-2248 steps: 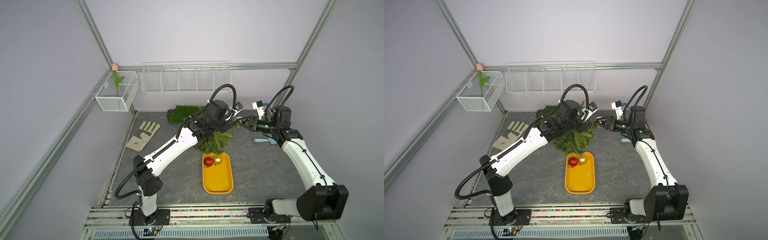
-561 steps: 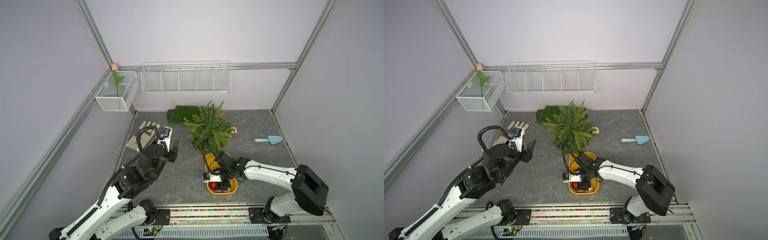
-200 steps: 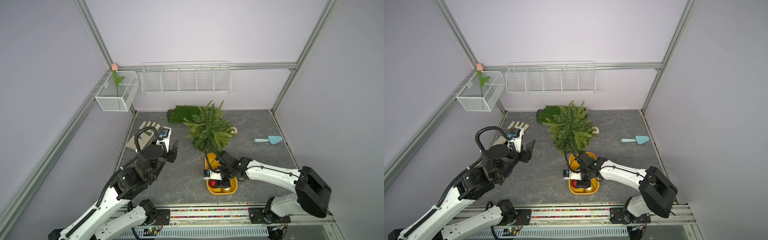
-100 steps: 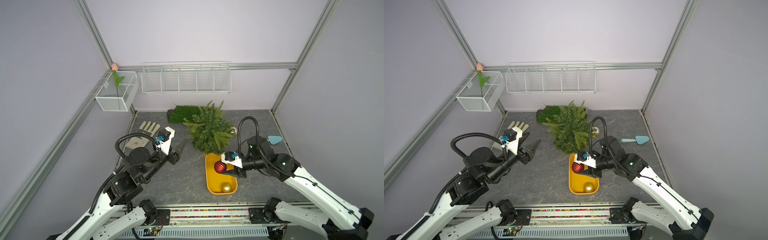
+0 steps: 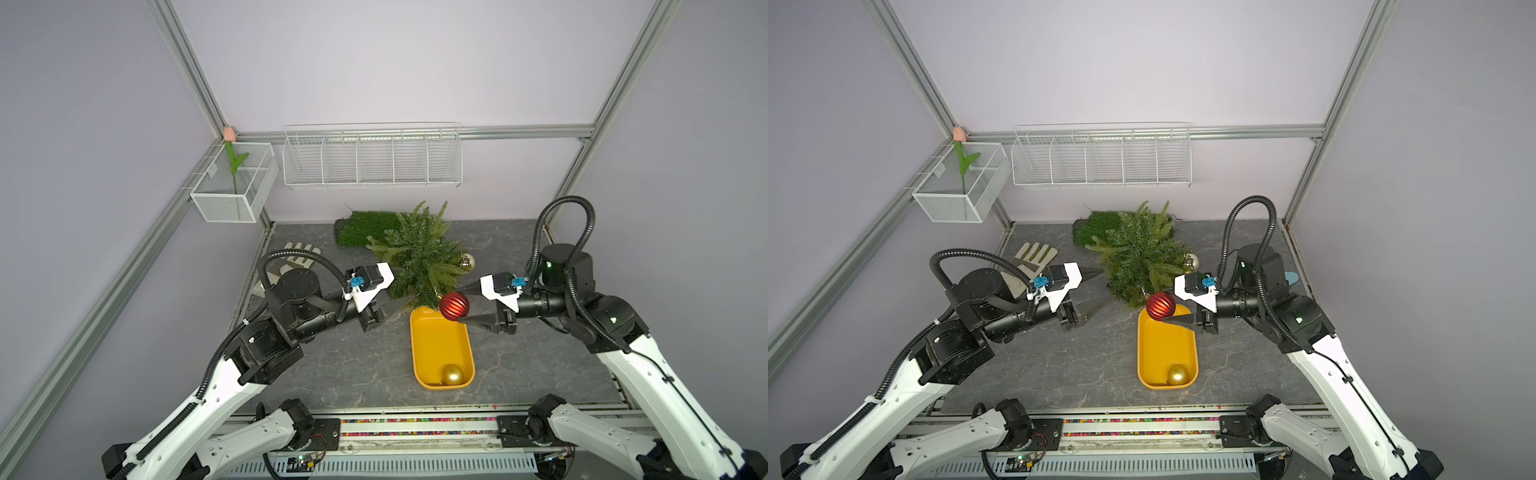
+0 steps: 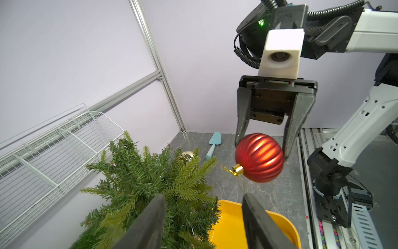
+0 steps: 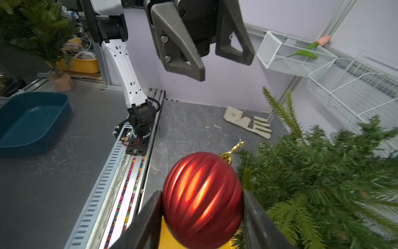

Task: Decorate the small christmas tree with ornaments
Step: Hang an ornament on the christmas tree.

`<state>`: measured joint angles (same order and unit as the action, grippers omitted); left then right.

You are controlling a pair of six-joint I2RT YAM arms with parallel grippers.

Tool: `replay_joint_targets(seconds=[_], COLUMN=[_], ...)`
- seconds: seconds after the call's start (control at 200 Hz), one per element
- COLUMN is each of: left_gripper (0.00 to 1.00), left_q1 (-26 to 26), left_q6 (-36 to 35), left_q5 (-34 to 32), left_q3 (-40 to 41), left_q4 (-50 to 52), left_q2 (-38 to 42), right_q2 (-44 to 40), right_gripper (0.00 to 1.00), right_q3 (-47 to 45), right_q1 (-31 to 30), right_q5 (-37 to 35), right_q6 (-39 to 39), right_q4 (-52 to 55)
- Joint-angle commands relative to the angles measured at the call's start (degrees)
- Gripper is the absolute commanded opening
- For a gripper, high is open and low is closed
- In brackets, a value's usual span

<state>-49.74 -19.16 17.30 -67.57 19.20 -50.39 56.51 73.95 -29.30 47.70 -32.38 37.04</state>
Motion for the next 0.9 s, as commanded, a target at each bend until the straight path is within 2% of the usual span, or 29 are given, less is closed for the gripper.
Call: replay_joint_targets(seconds=[0.0,0.21,0.35,0.59,0.895], left_gripper=[0.6,0.61,0.62,0.62,0.63], left_q1=[0.33,0.28,0.34,0.34,0.26], left_q6=[-1.82,-3.73,-5.22,-6.24,-6.21], left_q5=[-4.8,-15.16,-19.84,-22.05,-22.04], left_q3=[1.62,5.91,7.92,9.03,8.75], left_q4=[-4.42,-7.55,-7.97,-8.03,-7.77], left_q2=[1.93,3.76,5.24,5.8,5.75], right_q2=[1.82,8.82,13.47,20.65,24.49], right_gripper=[0.53,0.53,0.53,0.53,0.54], right_q3=[2.41,8.17,11.36,15.77,16.84], right_q1=[1.21,2.12,3.74,6.22,8.07], right_q5=[-1.1,-2.96,-1.01,1.24,2.99], right_q6=[5.82,11.89,16.66,20.64,22.45], right_q4=[-9.81,-17.33,-21.83,-24.11,-25.74])
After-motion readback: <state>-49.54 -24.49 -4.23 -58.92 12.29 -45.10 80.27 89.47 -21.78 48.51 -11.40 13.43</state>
